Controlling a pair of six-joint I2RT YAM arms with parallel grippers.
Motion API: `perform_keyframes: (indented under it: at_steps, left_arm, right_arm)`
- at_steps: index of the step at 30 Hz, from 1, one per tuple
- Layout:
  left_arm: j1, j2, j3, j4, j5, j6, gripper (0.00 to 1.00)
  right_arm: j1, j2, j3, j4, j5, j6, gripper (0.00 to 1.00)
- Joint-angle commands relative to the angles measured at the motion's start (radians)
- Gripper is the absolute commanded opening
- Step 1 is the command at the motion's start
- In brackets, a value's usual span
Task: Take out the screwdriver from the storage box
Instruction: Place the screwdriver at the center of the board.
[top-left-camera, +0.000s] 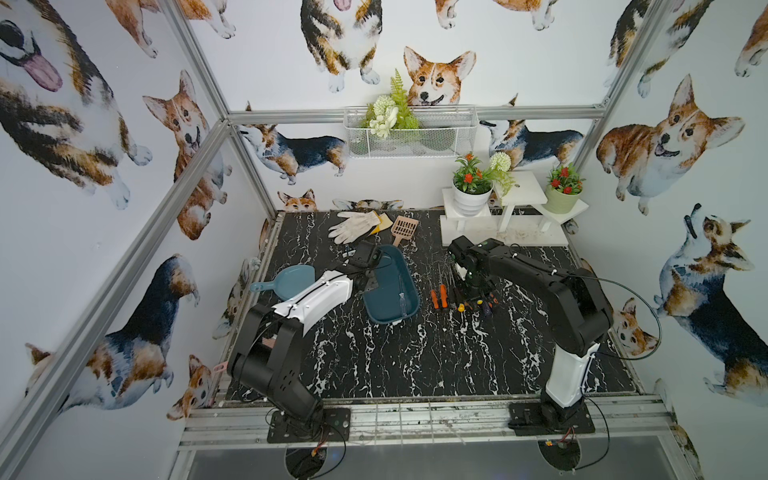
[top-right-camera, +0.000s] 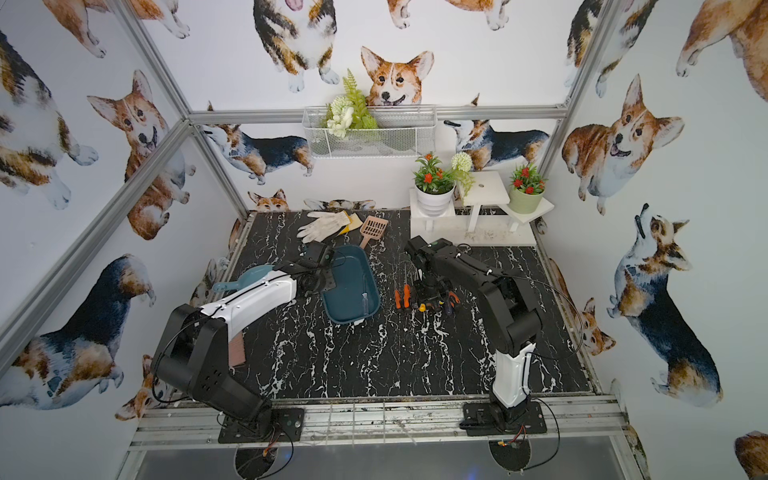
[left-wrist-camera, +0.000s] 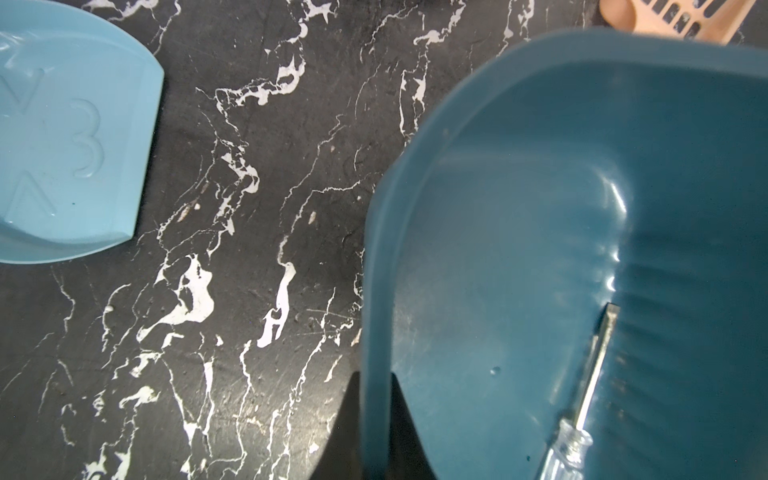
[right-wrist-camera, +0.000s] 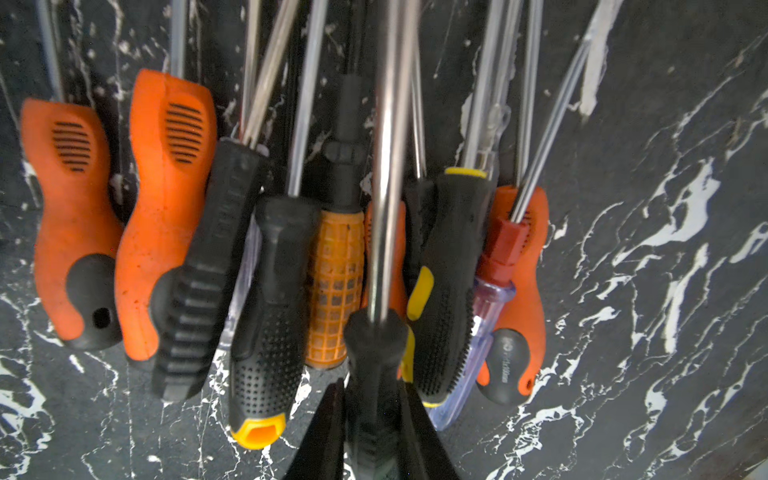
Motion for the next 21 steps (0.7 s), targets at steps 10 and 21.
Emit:
perform_keyframes:
  at_steps: [10, 21]
  left_arm:
    - [-0.001, -0.011, 0.011, -0.002, -0.013, 0.008, 0.00]
    - [0.000, -0.009, 0.011, 0.000, -0.013, 0.007, 0.00]
  right_arm:
    - [-0.001, 0.012, 0.013, -0.011, -0.003, -0.005, 0.40]
    - [-0.002, -0.041, 0.019, -0.015, 0.006, 0.008, 0.45]
